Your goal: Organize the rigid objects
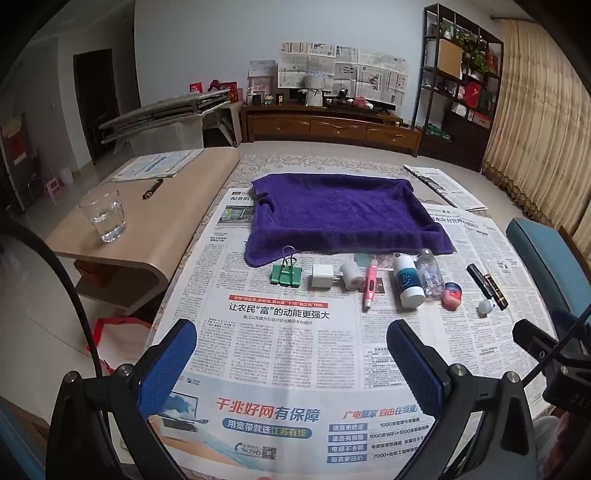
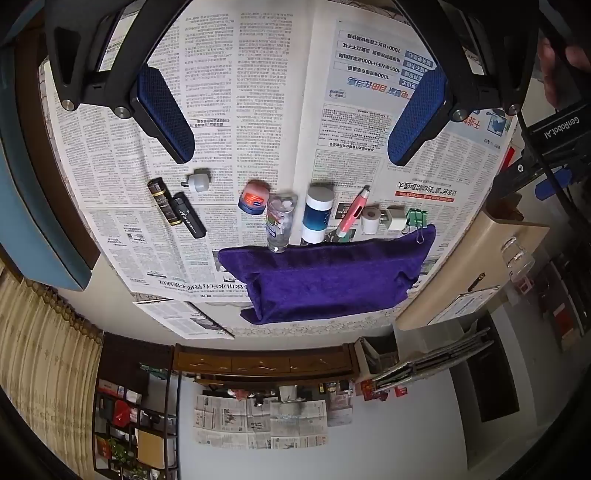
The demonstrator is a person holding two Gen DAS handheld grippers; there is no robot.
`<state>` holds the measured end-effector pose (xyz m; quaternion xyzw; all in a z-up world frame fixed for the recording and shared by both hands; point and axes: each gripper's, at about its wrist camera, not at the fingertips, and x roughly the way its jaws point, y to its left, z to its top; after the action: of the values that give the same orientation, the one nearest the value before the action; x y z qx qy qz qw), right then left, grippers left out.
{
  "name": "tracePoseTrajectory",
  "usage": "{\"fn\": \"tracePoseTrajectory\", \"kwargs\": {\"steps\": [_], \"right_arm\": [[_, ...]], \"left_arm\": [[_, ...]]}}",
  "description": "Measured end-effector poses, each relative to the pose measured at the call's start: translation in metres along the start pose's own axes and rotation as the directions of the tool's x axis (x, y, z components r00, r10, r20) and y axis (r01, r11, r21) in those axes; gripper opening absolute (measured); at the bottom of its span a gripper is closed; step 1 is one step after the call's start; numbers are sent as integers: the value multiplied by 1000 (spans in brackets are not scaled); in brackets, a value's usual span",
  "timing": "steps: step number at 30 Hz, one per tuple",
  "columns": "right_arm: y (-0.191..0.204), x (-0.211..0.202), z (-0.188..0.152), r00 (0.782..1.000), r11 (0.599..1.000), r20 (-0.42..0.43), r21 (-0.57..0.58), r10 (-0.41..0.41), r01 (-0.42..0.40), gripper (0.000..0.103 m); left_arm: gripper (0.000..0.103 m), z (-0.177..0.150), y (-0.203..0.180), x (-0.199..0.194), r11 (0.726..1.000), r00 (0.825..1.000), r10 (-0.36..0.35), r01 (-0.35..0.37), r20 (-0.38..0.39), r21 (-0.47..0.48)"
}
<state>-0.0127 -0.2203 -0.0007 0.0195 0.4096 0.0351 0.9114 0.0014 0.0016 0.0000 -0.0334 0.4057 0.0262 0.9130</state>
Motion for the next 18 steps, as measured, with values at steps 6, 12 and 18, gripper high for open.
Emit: {"fn": "tracePoseTrajectory", "kwargs": {"steps": [6, 12, 18], "right_arm": [[-2, -2, -4, 1000, 1000, 13, 8, -11, 11, 103], [-5, 1, -6, 1000, 1000, -13, 10, -21, 21, 103], [-6, 1, -7, 1000, 1000, -10, 18, -23, 23, 103]], "left_arm": [[103, -2, -4, -2, 999, 1000, 16, -17, 27, 34], [103, -8, -4, -4, 999, 999, 21, -21, 26, 24], [103, -10, -4, 0, 999, 1000, 16, -17, 26, 33]]}}
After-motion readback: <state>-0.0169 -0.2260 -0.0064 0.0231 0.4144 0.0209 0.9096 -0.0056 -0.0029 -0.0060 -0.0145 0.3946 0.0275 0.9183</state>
